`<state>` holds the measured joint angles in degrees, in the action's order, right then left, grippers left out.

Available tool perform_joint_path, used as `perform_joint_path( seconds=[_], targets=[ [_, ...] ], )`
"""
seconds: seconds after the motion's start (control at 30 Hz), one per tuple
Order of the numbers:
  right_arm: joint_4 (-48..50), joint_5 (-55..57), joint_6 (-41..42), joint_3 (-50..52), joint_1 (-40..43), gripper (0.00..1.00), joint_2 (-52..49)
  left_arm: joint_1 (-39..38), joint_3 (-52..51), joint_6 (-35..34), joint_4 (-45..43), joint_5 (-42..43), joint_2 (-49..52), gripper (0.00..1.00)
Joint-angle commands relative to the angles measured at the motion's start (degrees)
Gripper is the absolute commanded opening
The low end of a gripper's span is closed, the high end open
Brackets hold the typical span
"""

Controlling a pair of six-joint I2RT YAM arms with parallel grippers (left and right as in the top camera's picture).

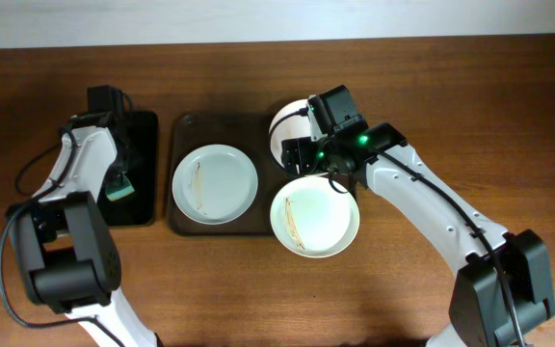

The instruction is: Clean dirty plates on tray and stack at the side

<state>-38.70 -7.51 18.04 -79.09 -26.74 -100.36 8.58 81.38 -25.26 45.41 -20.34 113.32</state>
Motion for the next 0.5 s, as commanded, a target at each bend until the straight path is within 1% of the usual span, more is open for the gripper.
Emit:
perform_joint_path(
  seconds=[0.0, 0.1, 0.17, 0.23, 0.3, 0.33, 0.43, 0.47],
  targets=[
    [-0.26, 0.68, 0.48, -1.07, -0.42, 0.95, -0.42, 0.50, 0.20, 0.02, -0.68, 1.66, 3.50, 0.49],
    [-1.27, 0.70, 0.46, -1.07, -0.42, 0.95, -0.42, 0.83, 0.20, 0.00, -1.29, 1.46, 4.22, 0.49],
    [-1.42, 0.70, 0.48, -1.07, -0.42, 0.96, -0.42, 2.40, -0.04, 0.00, -1.31, 1.51, 4.44, 0.49],
    [-1.36, 0.70, 0.46, -1.07, -0.42, 0.95, -0.42, 3.39, -0.13, 0.00, -1.46, 1.51, 4.46, 0.40],
    [-1.36, 0.70, 0.48, -1.07, -0.42, 0.96, -0.42, 3.48, -0.61, 0.00, -2.19, 2.21, 4.63, 0.38],
    [-1.36, 0.70, 0.48, -1.07, -0.42, 0.96, -0.42, 3.48, -1.40, 0.00, -3.21, 3.98, 4.87, 0.37],
    [-1.40, 0.70, 0.48, -1.07, -0.42, 0.96, -0.42, 3.50, -2.93, 0.00, -4.24, 4.46, 4.87, 0.29],
    [-1.40, 0.70, 0.48, -1.07, -0.42, 0.95, -0.42, 3.50, -2.99, 0.00, -4.24, 4.42, 4.87, 0.29]
  ],
)
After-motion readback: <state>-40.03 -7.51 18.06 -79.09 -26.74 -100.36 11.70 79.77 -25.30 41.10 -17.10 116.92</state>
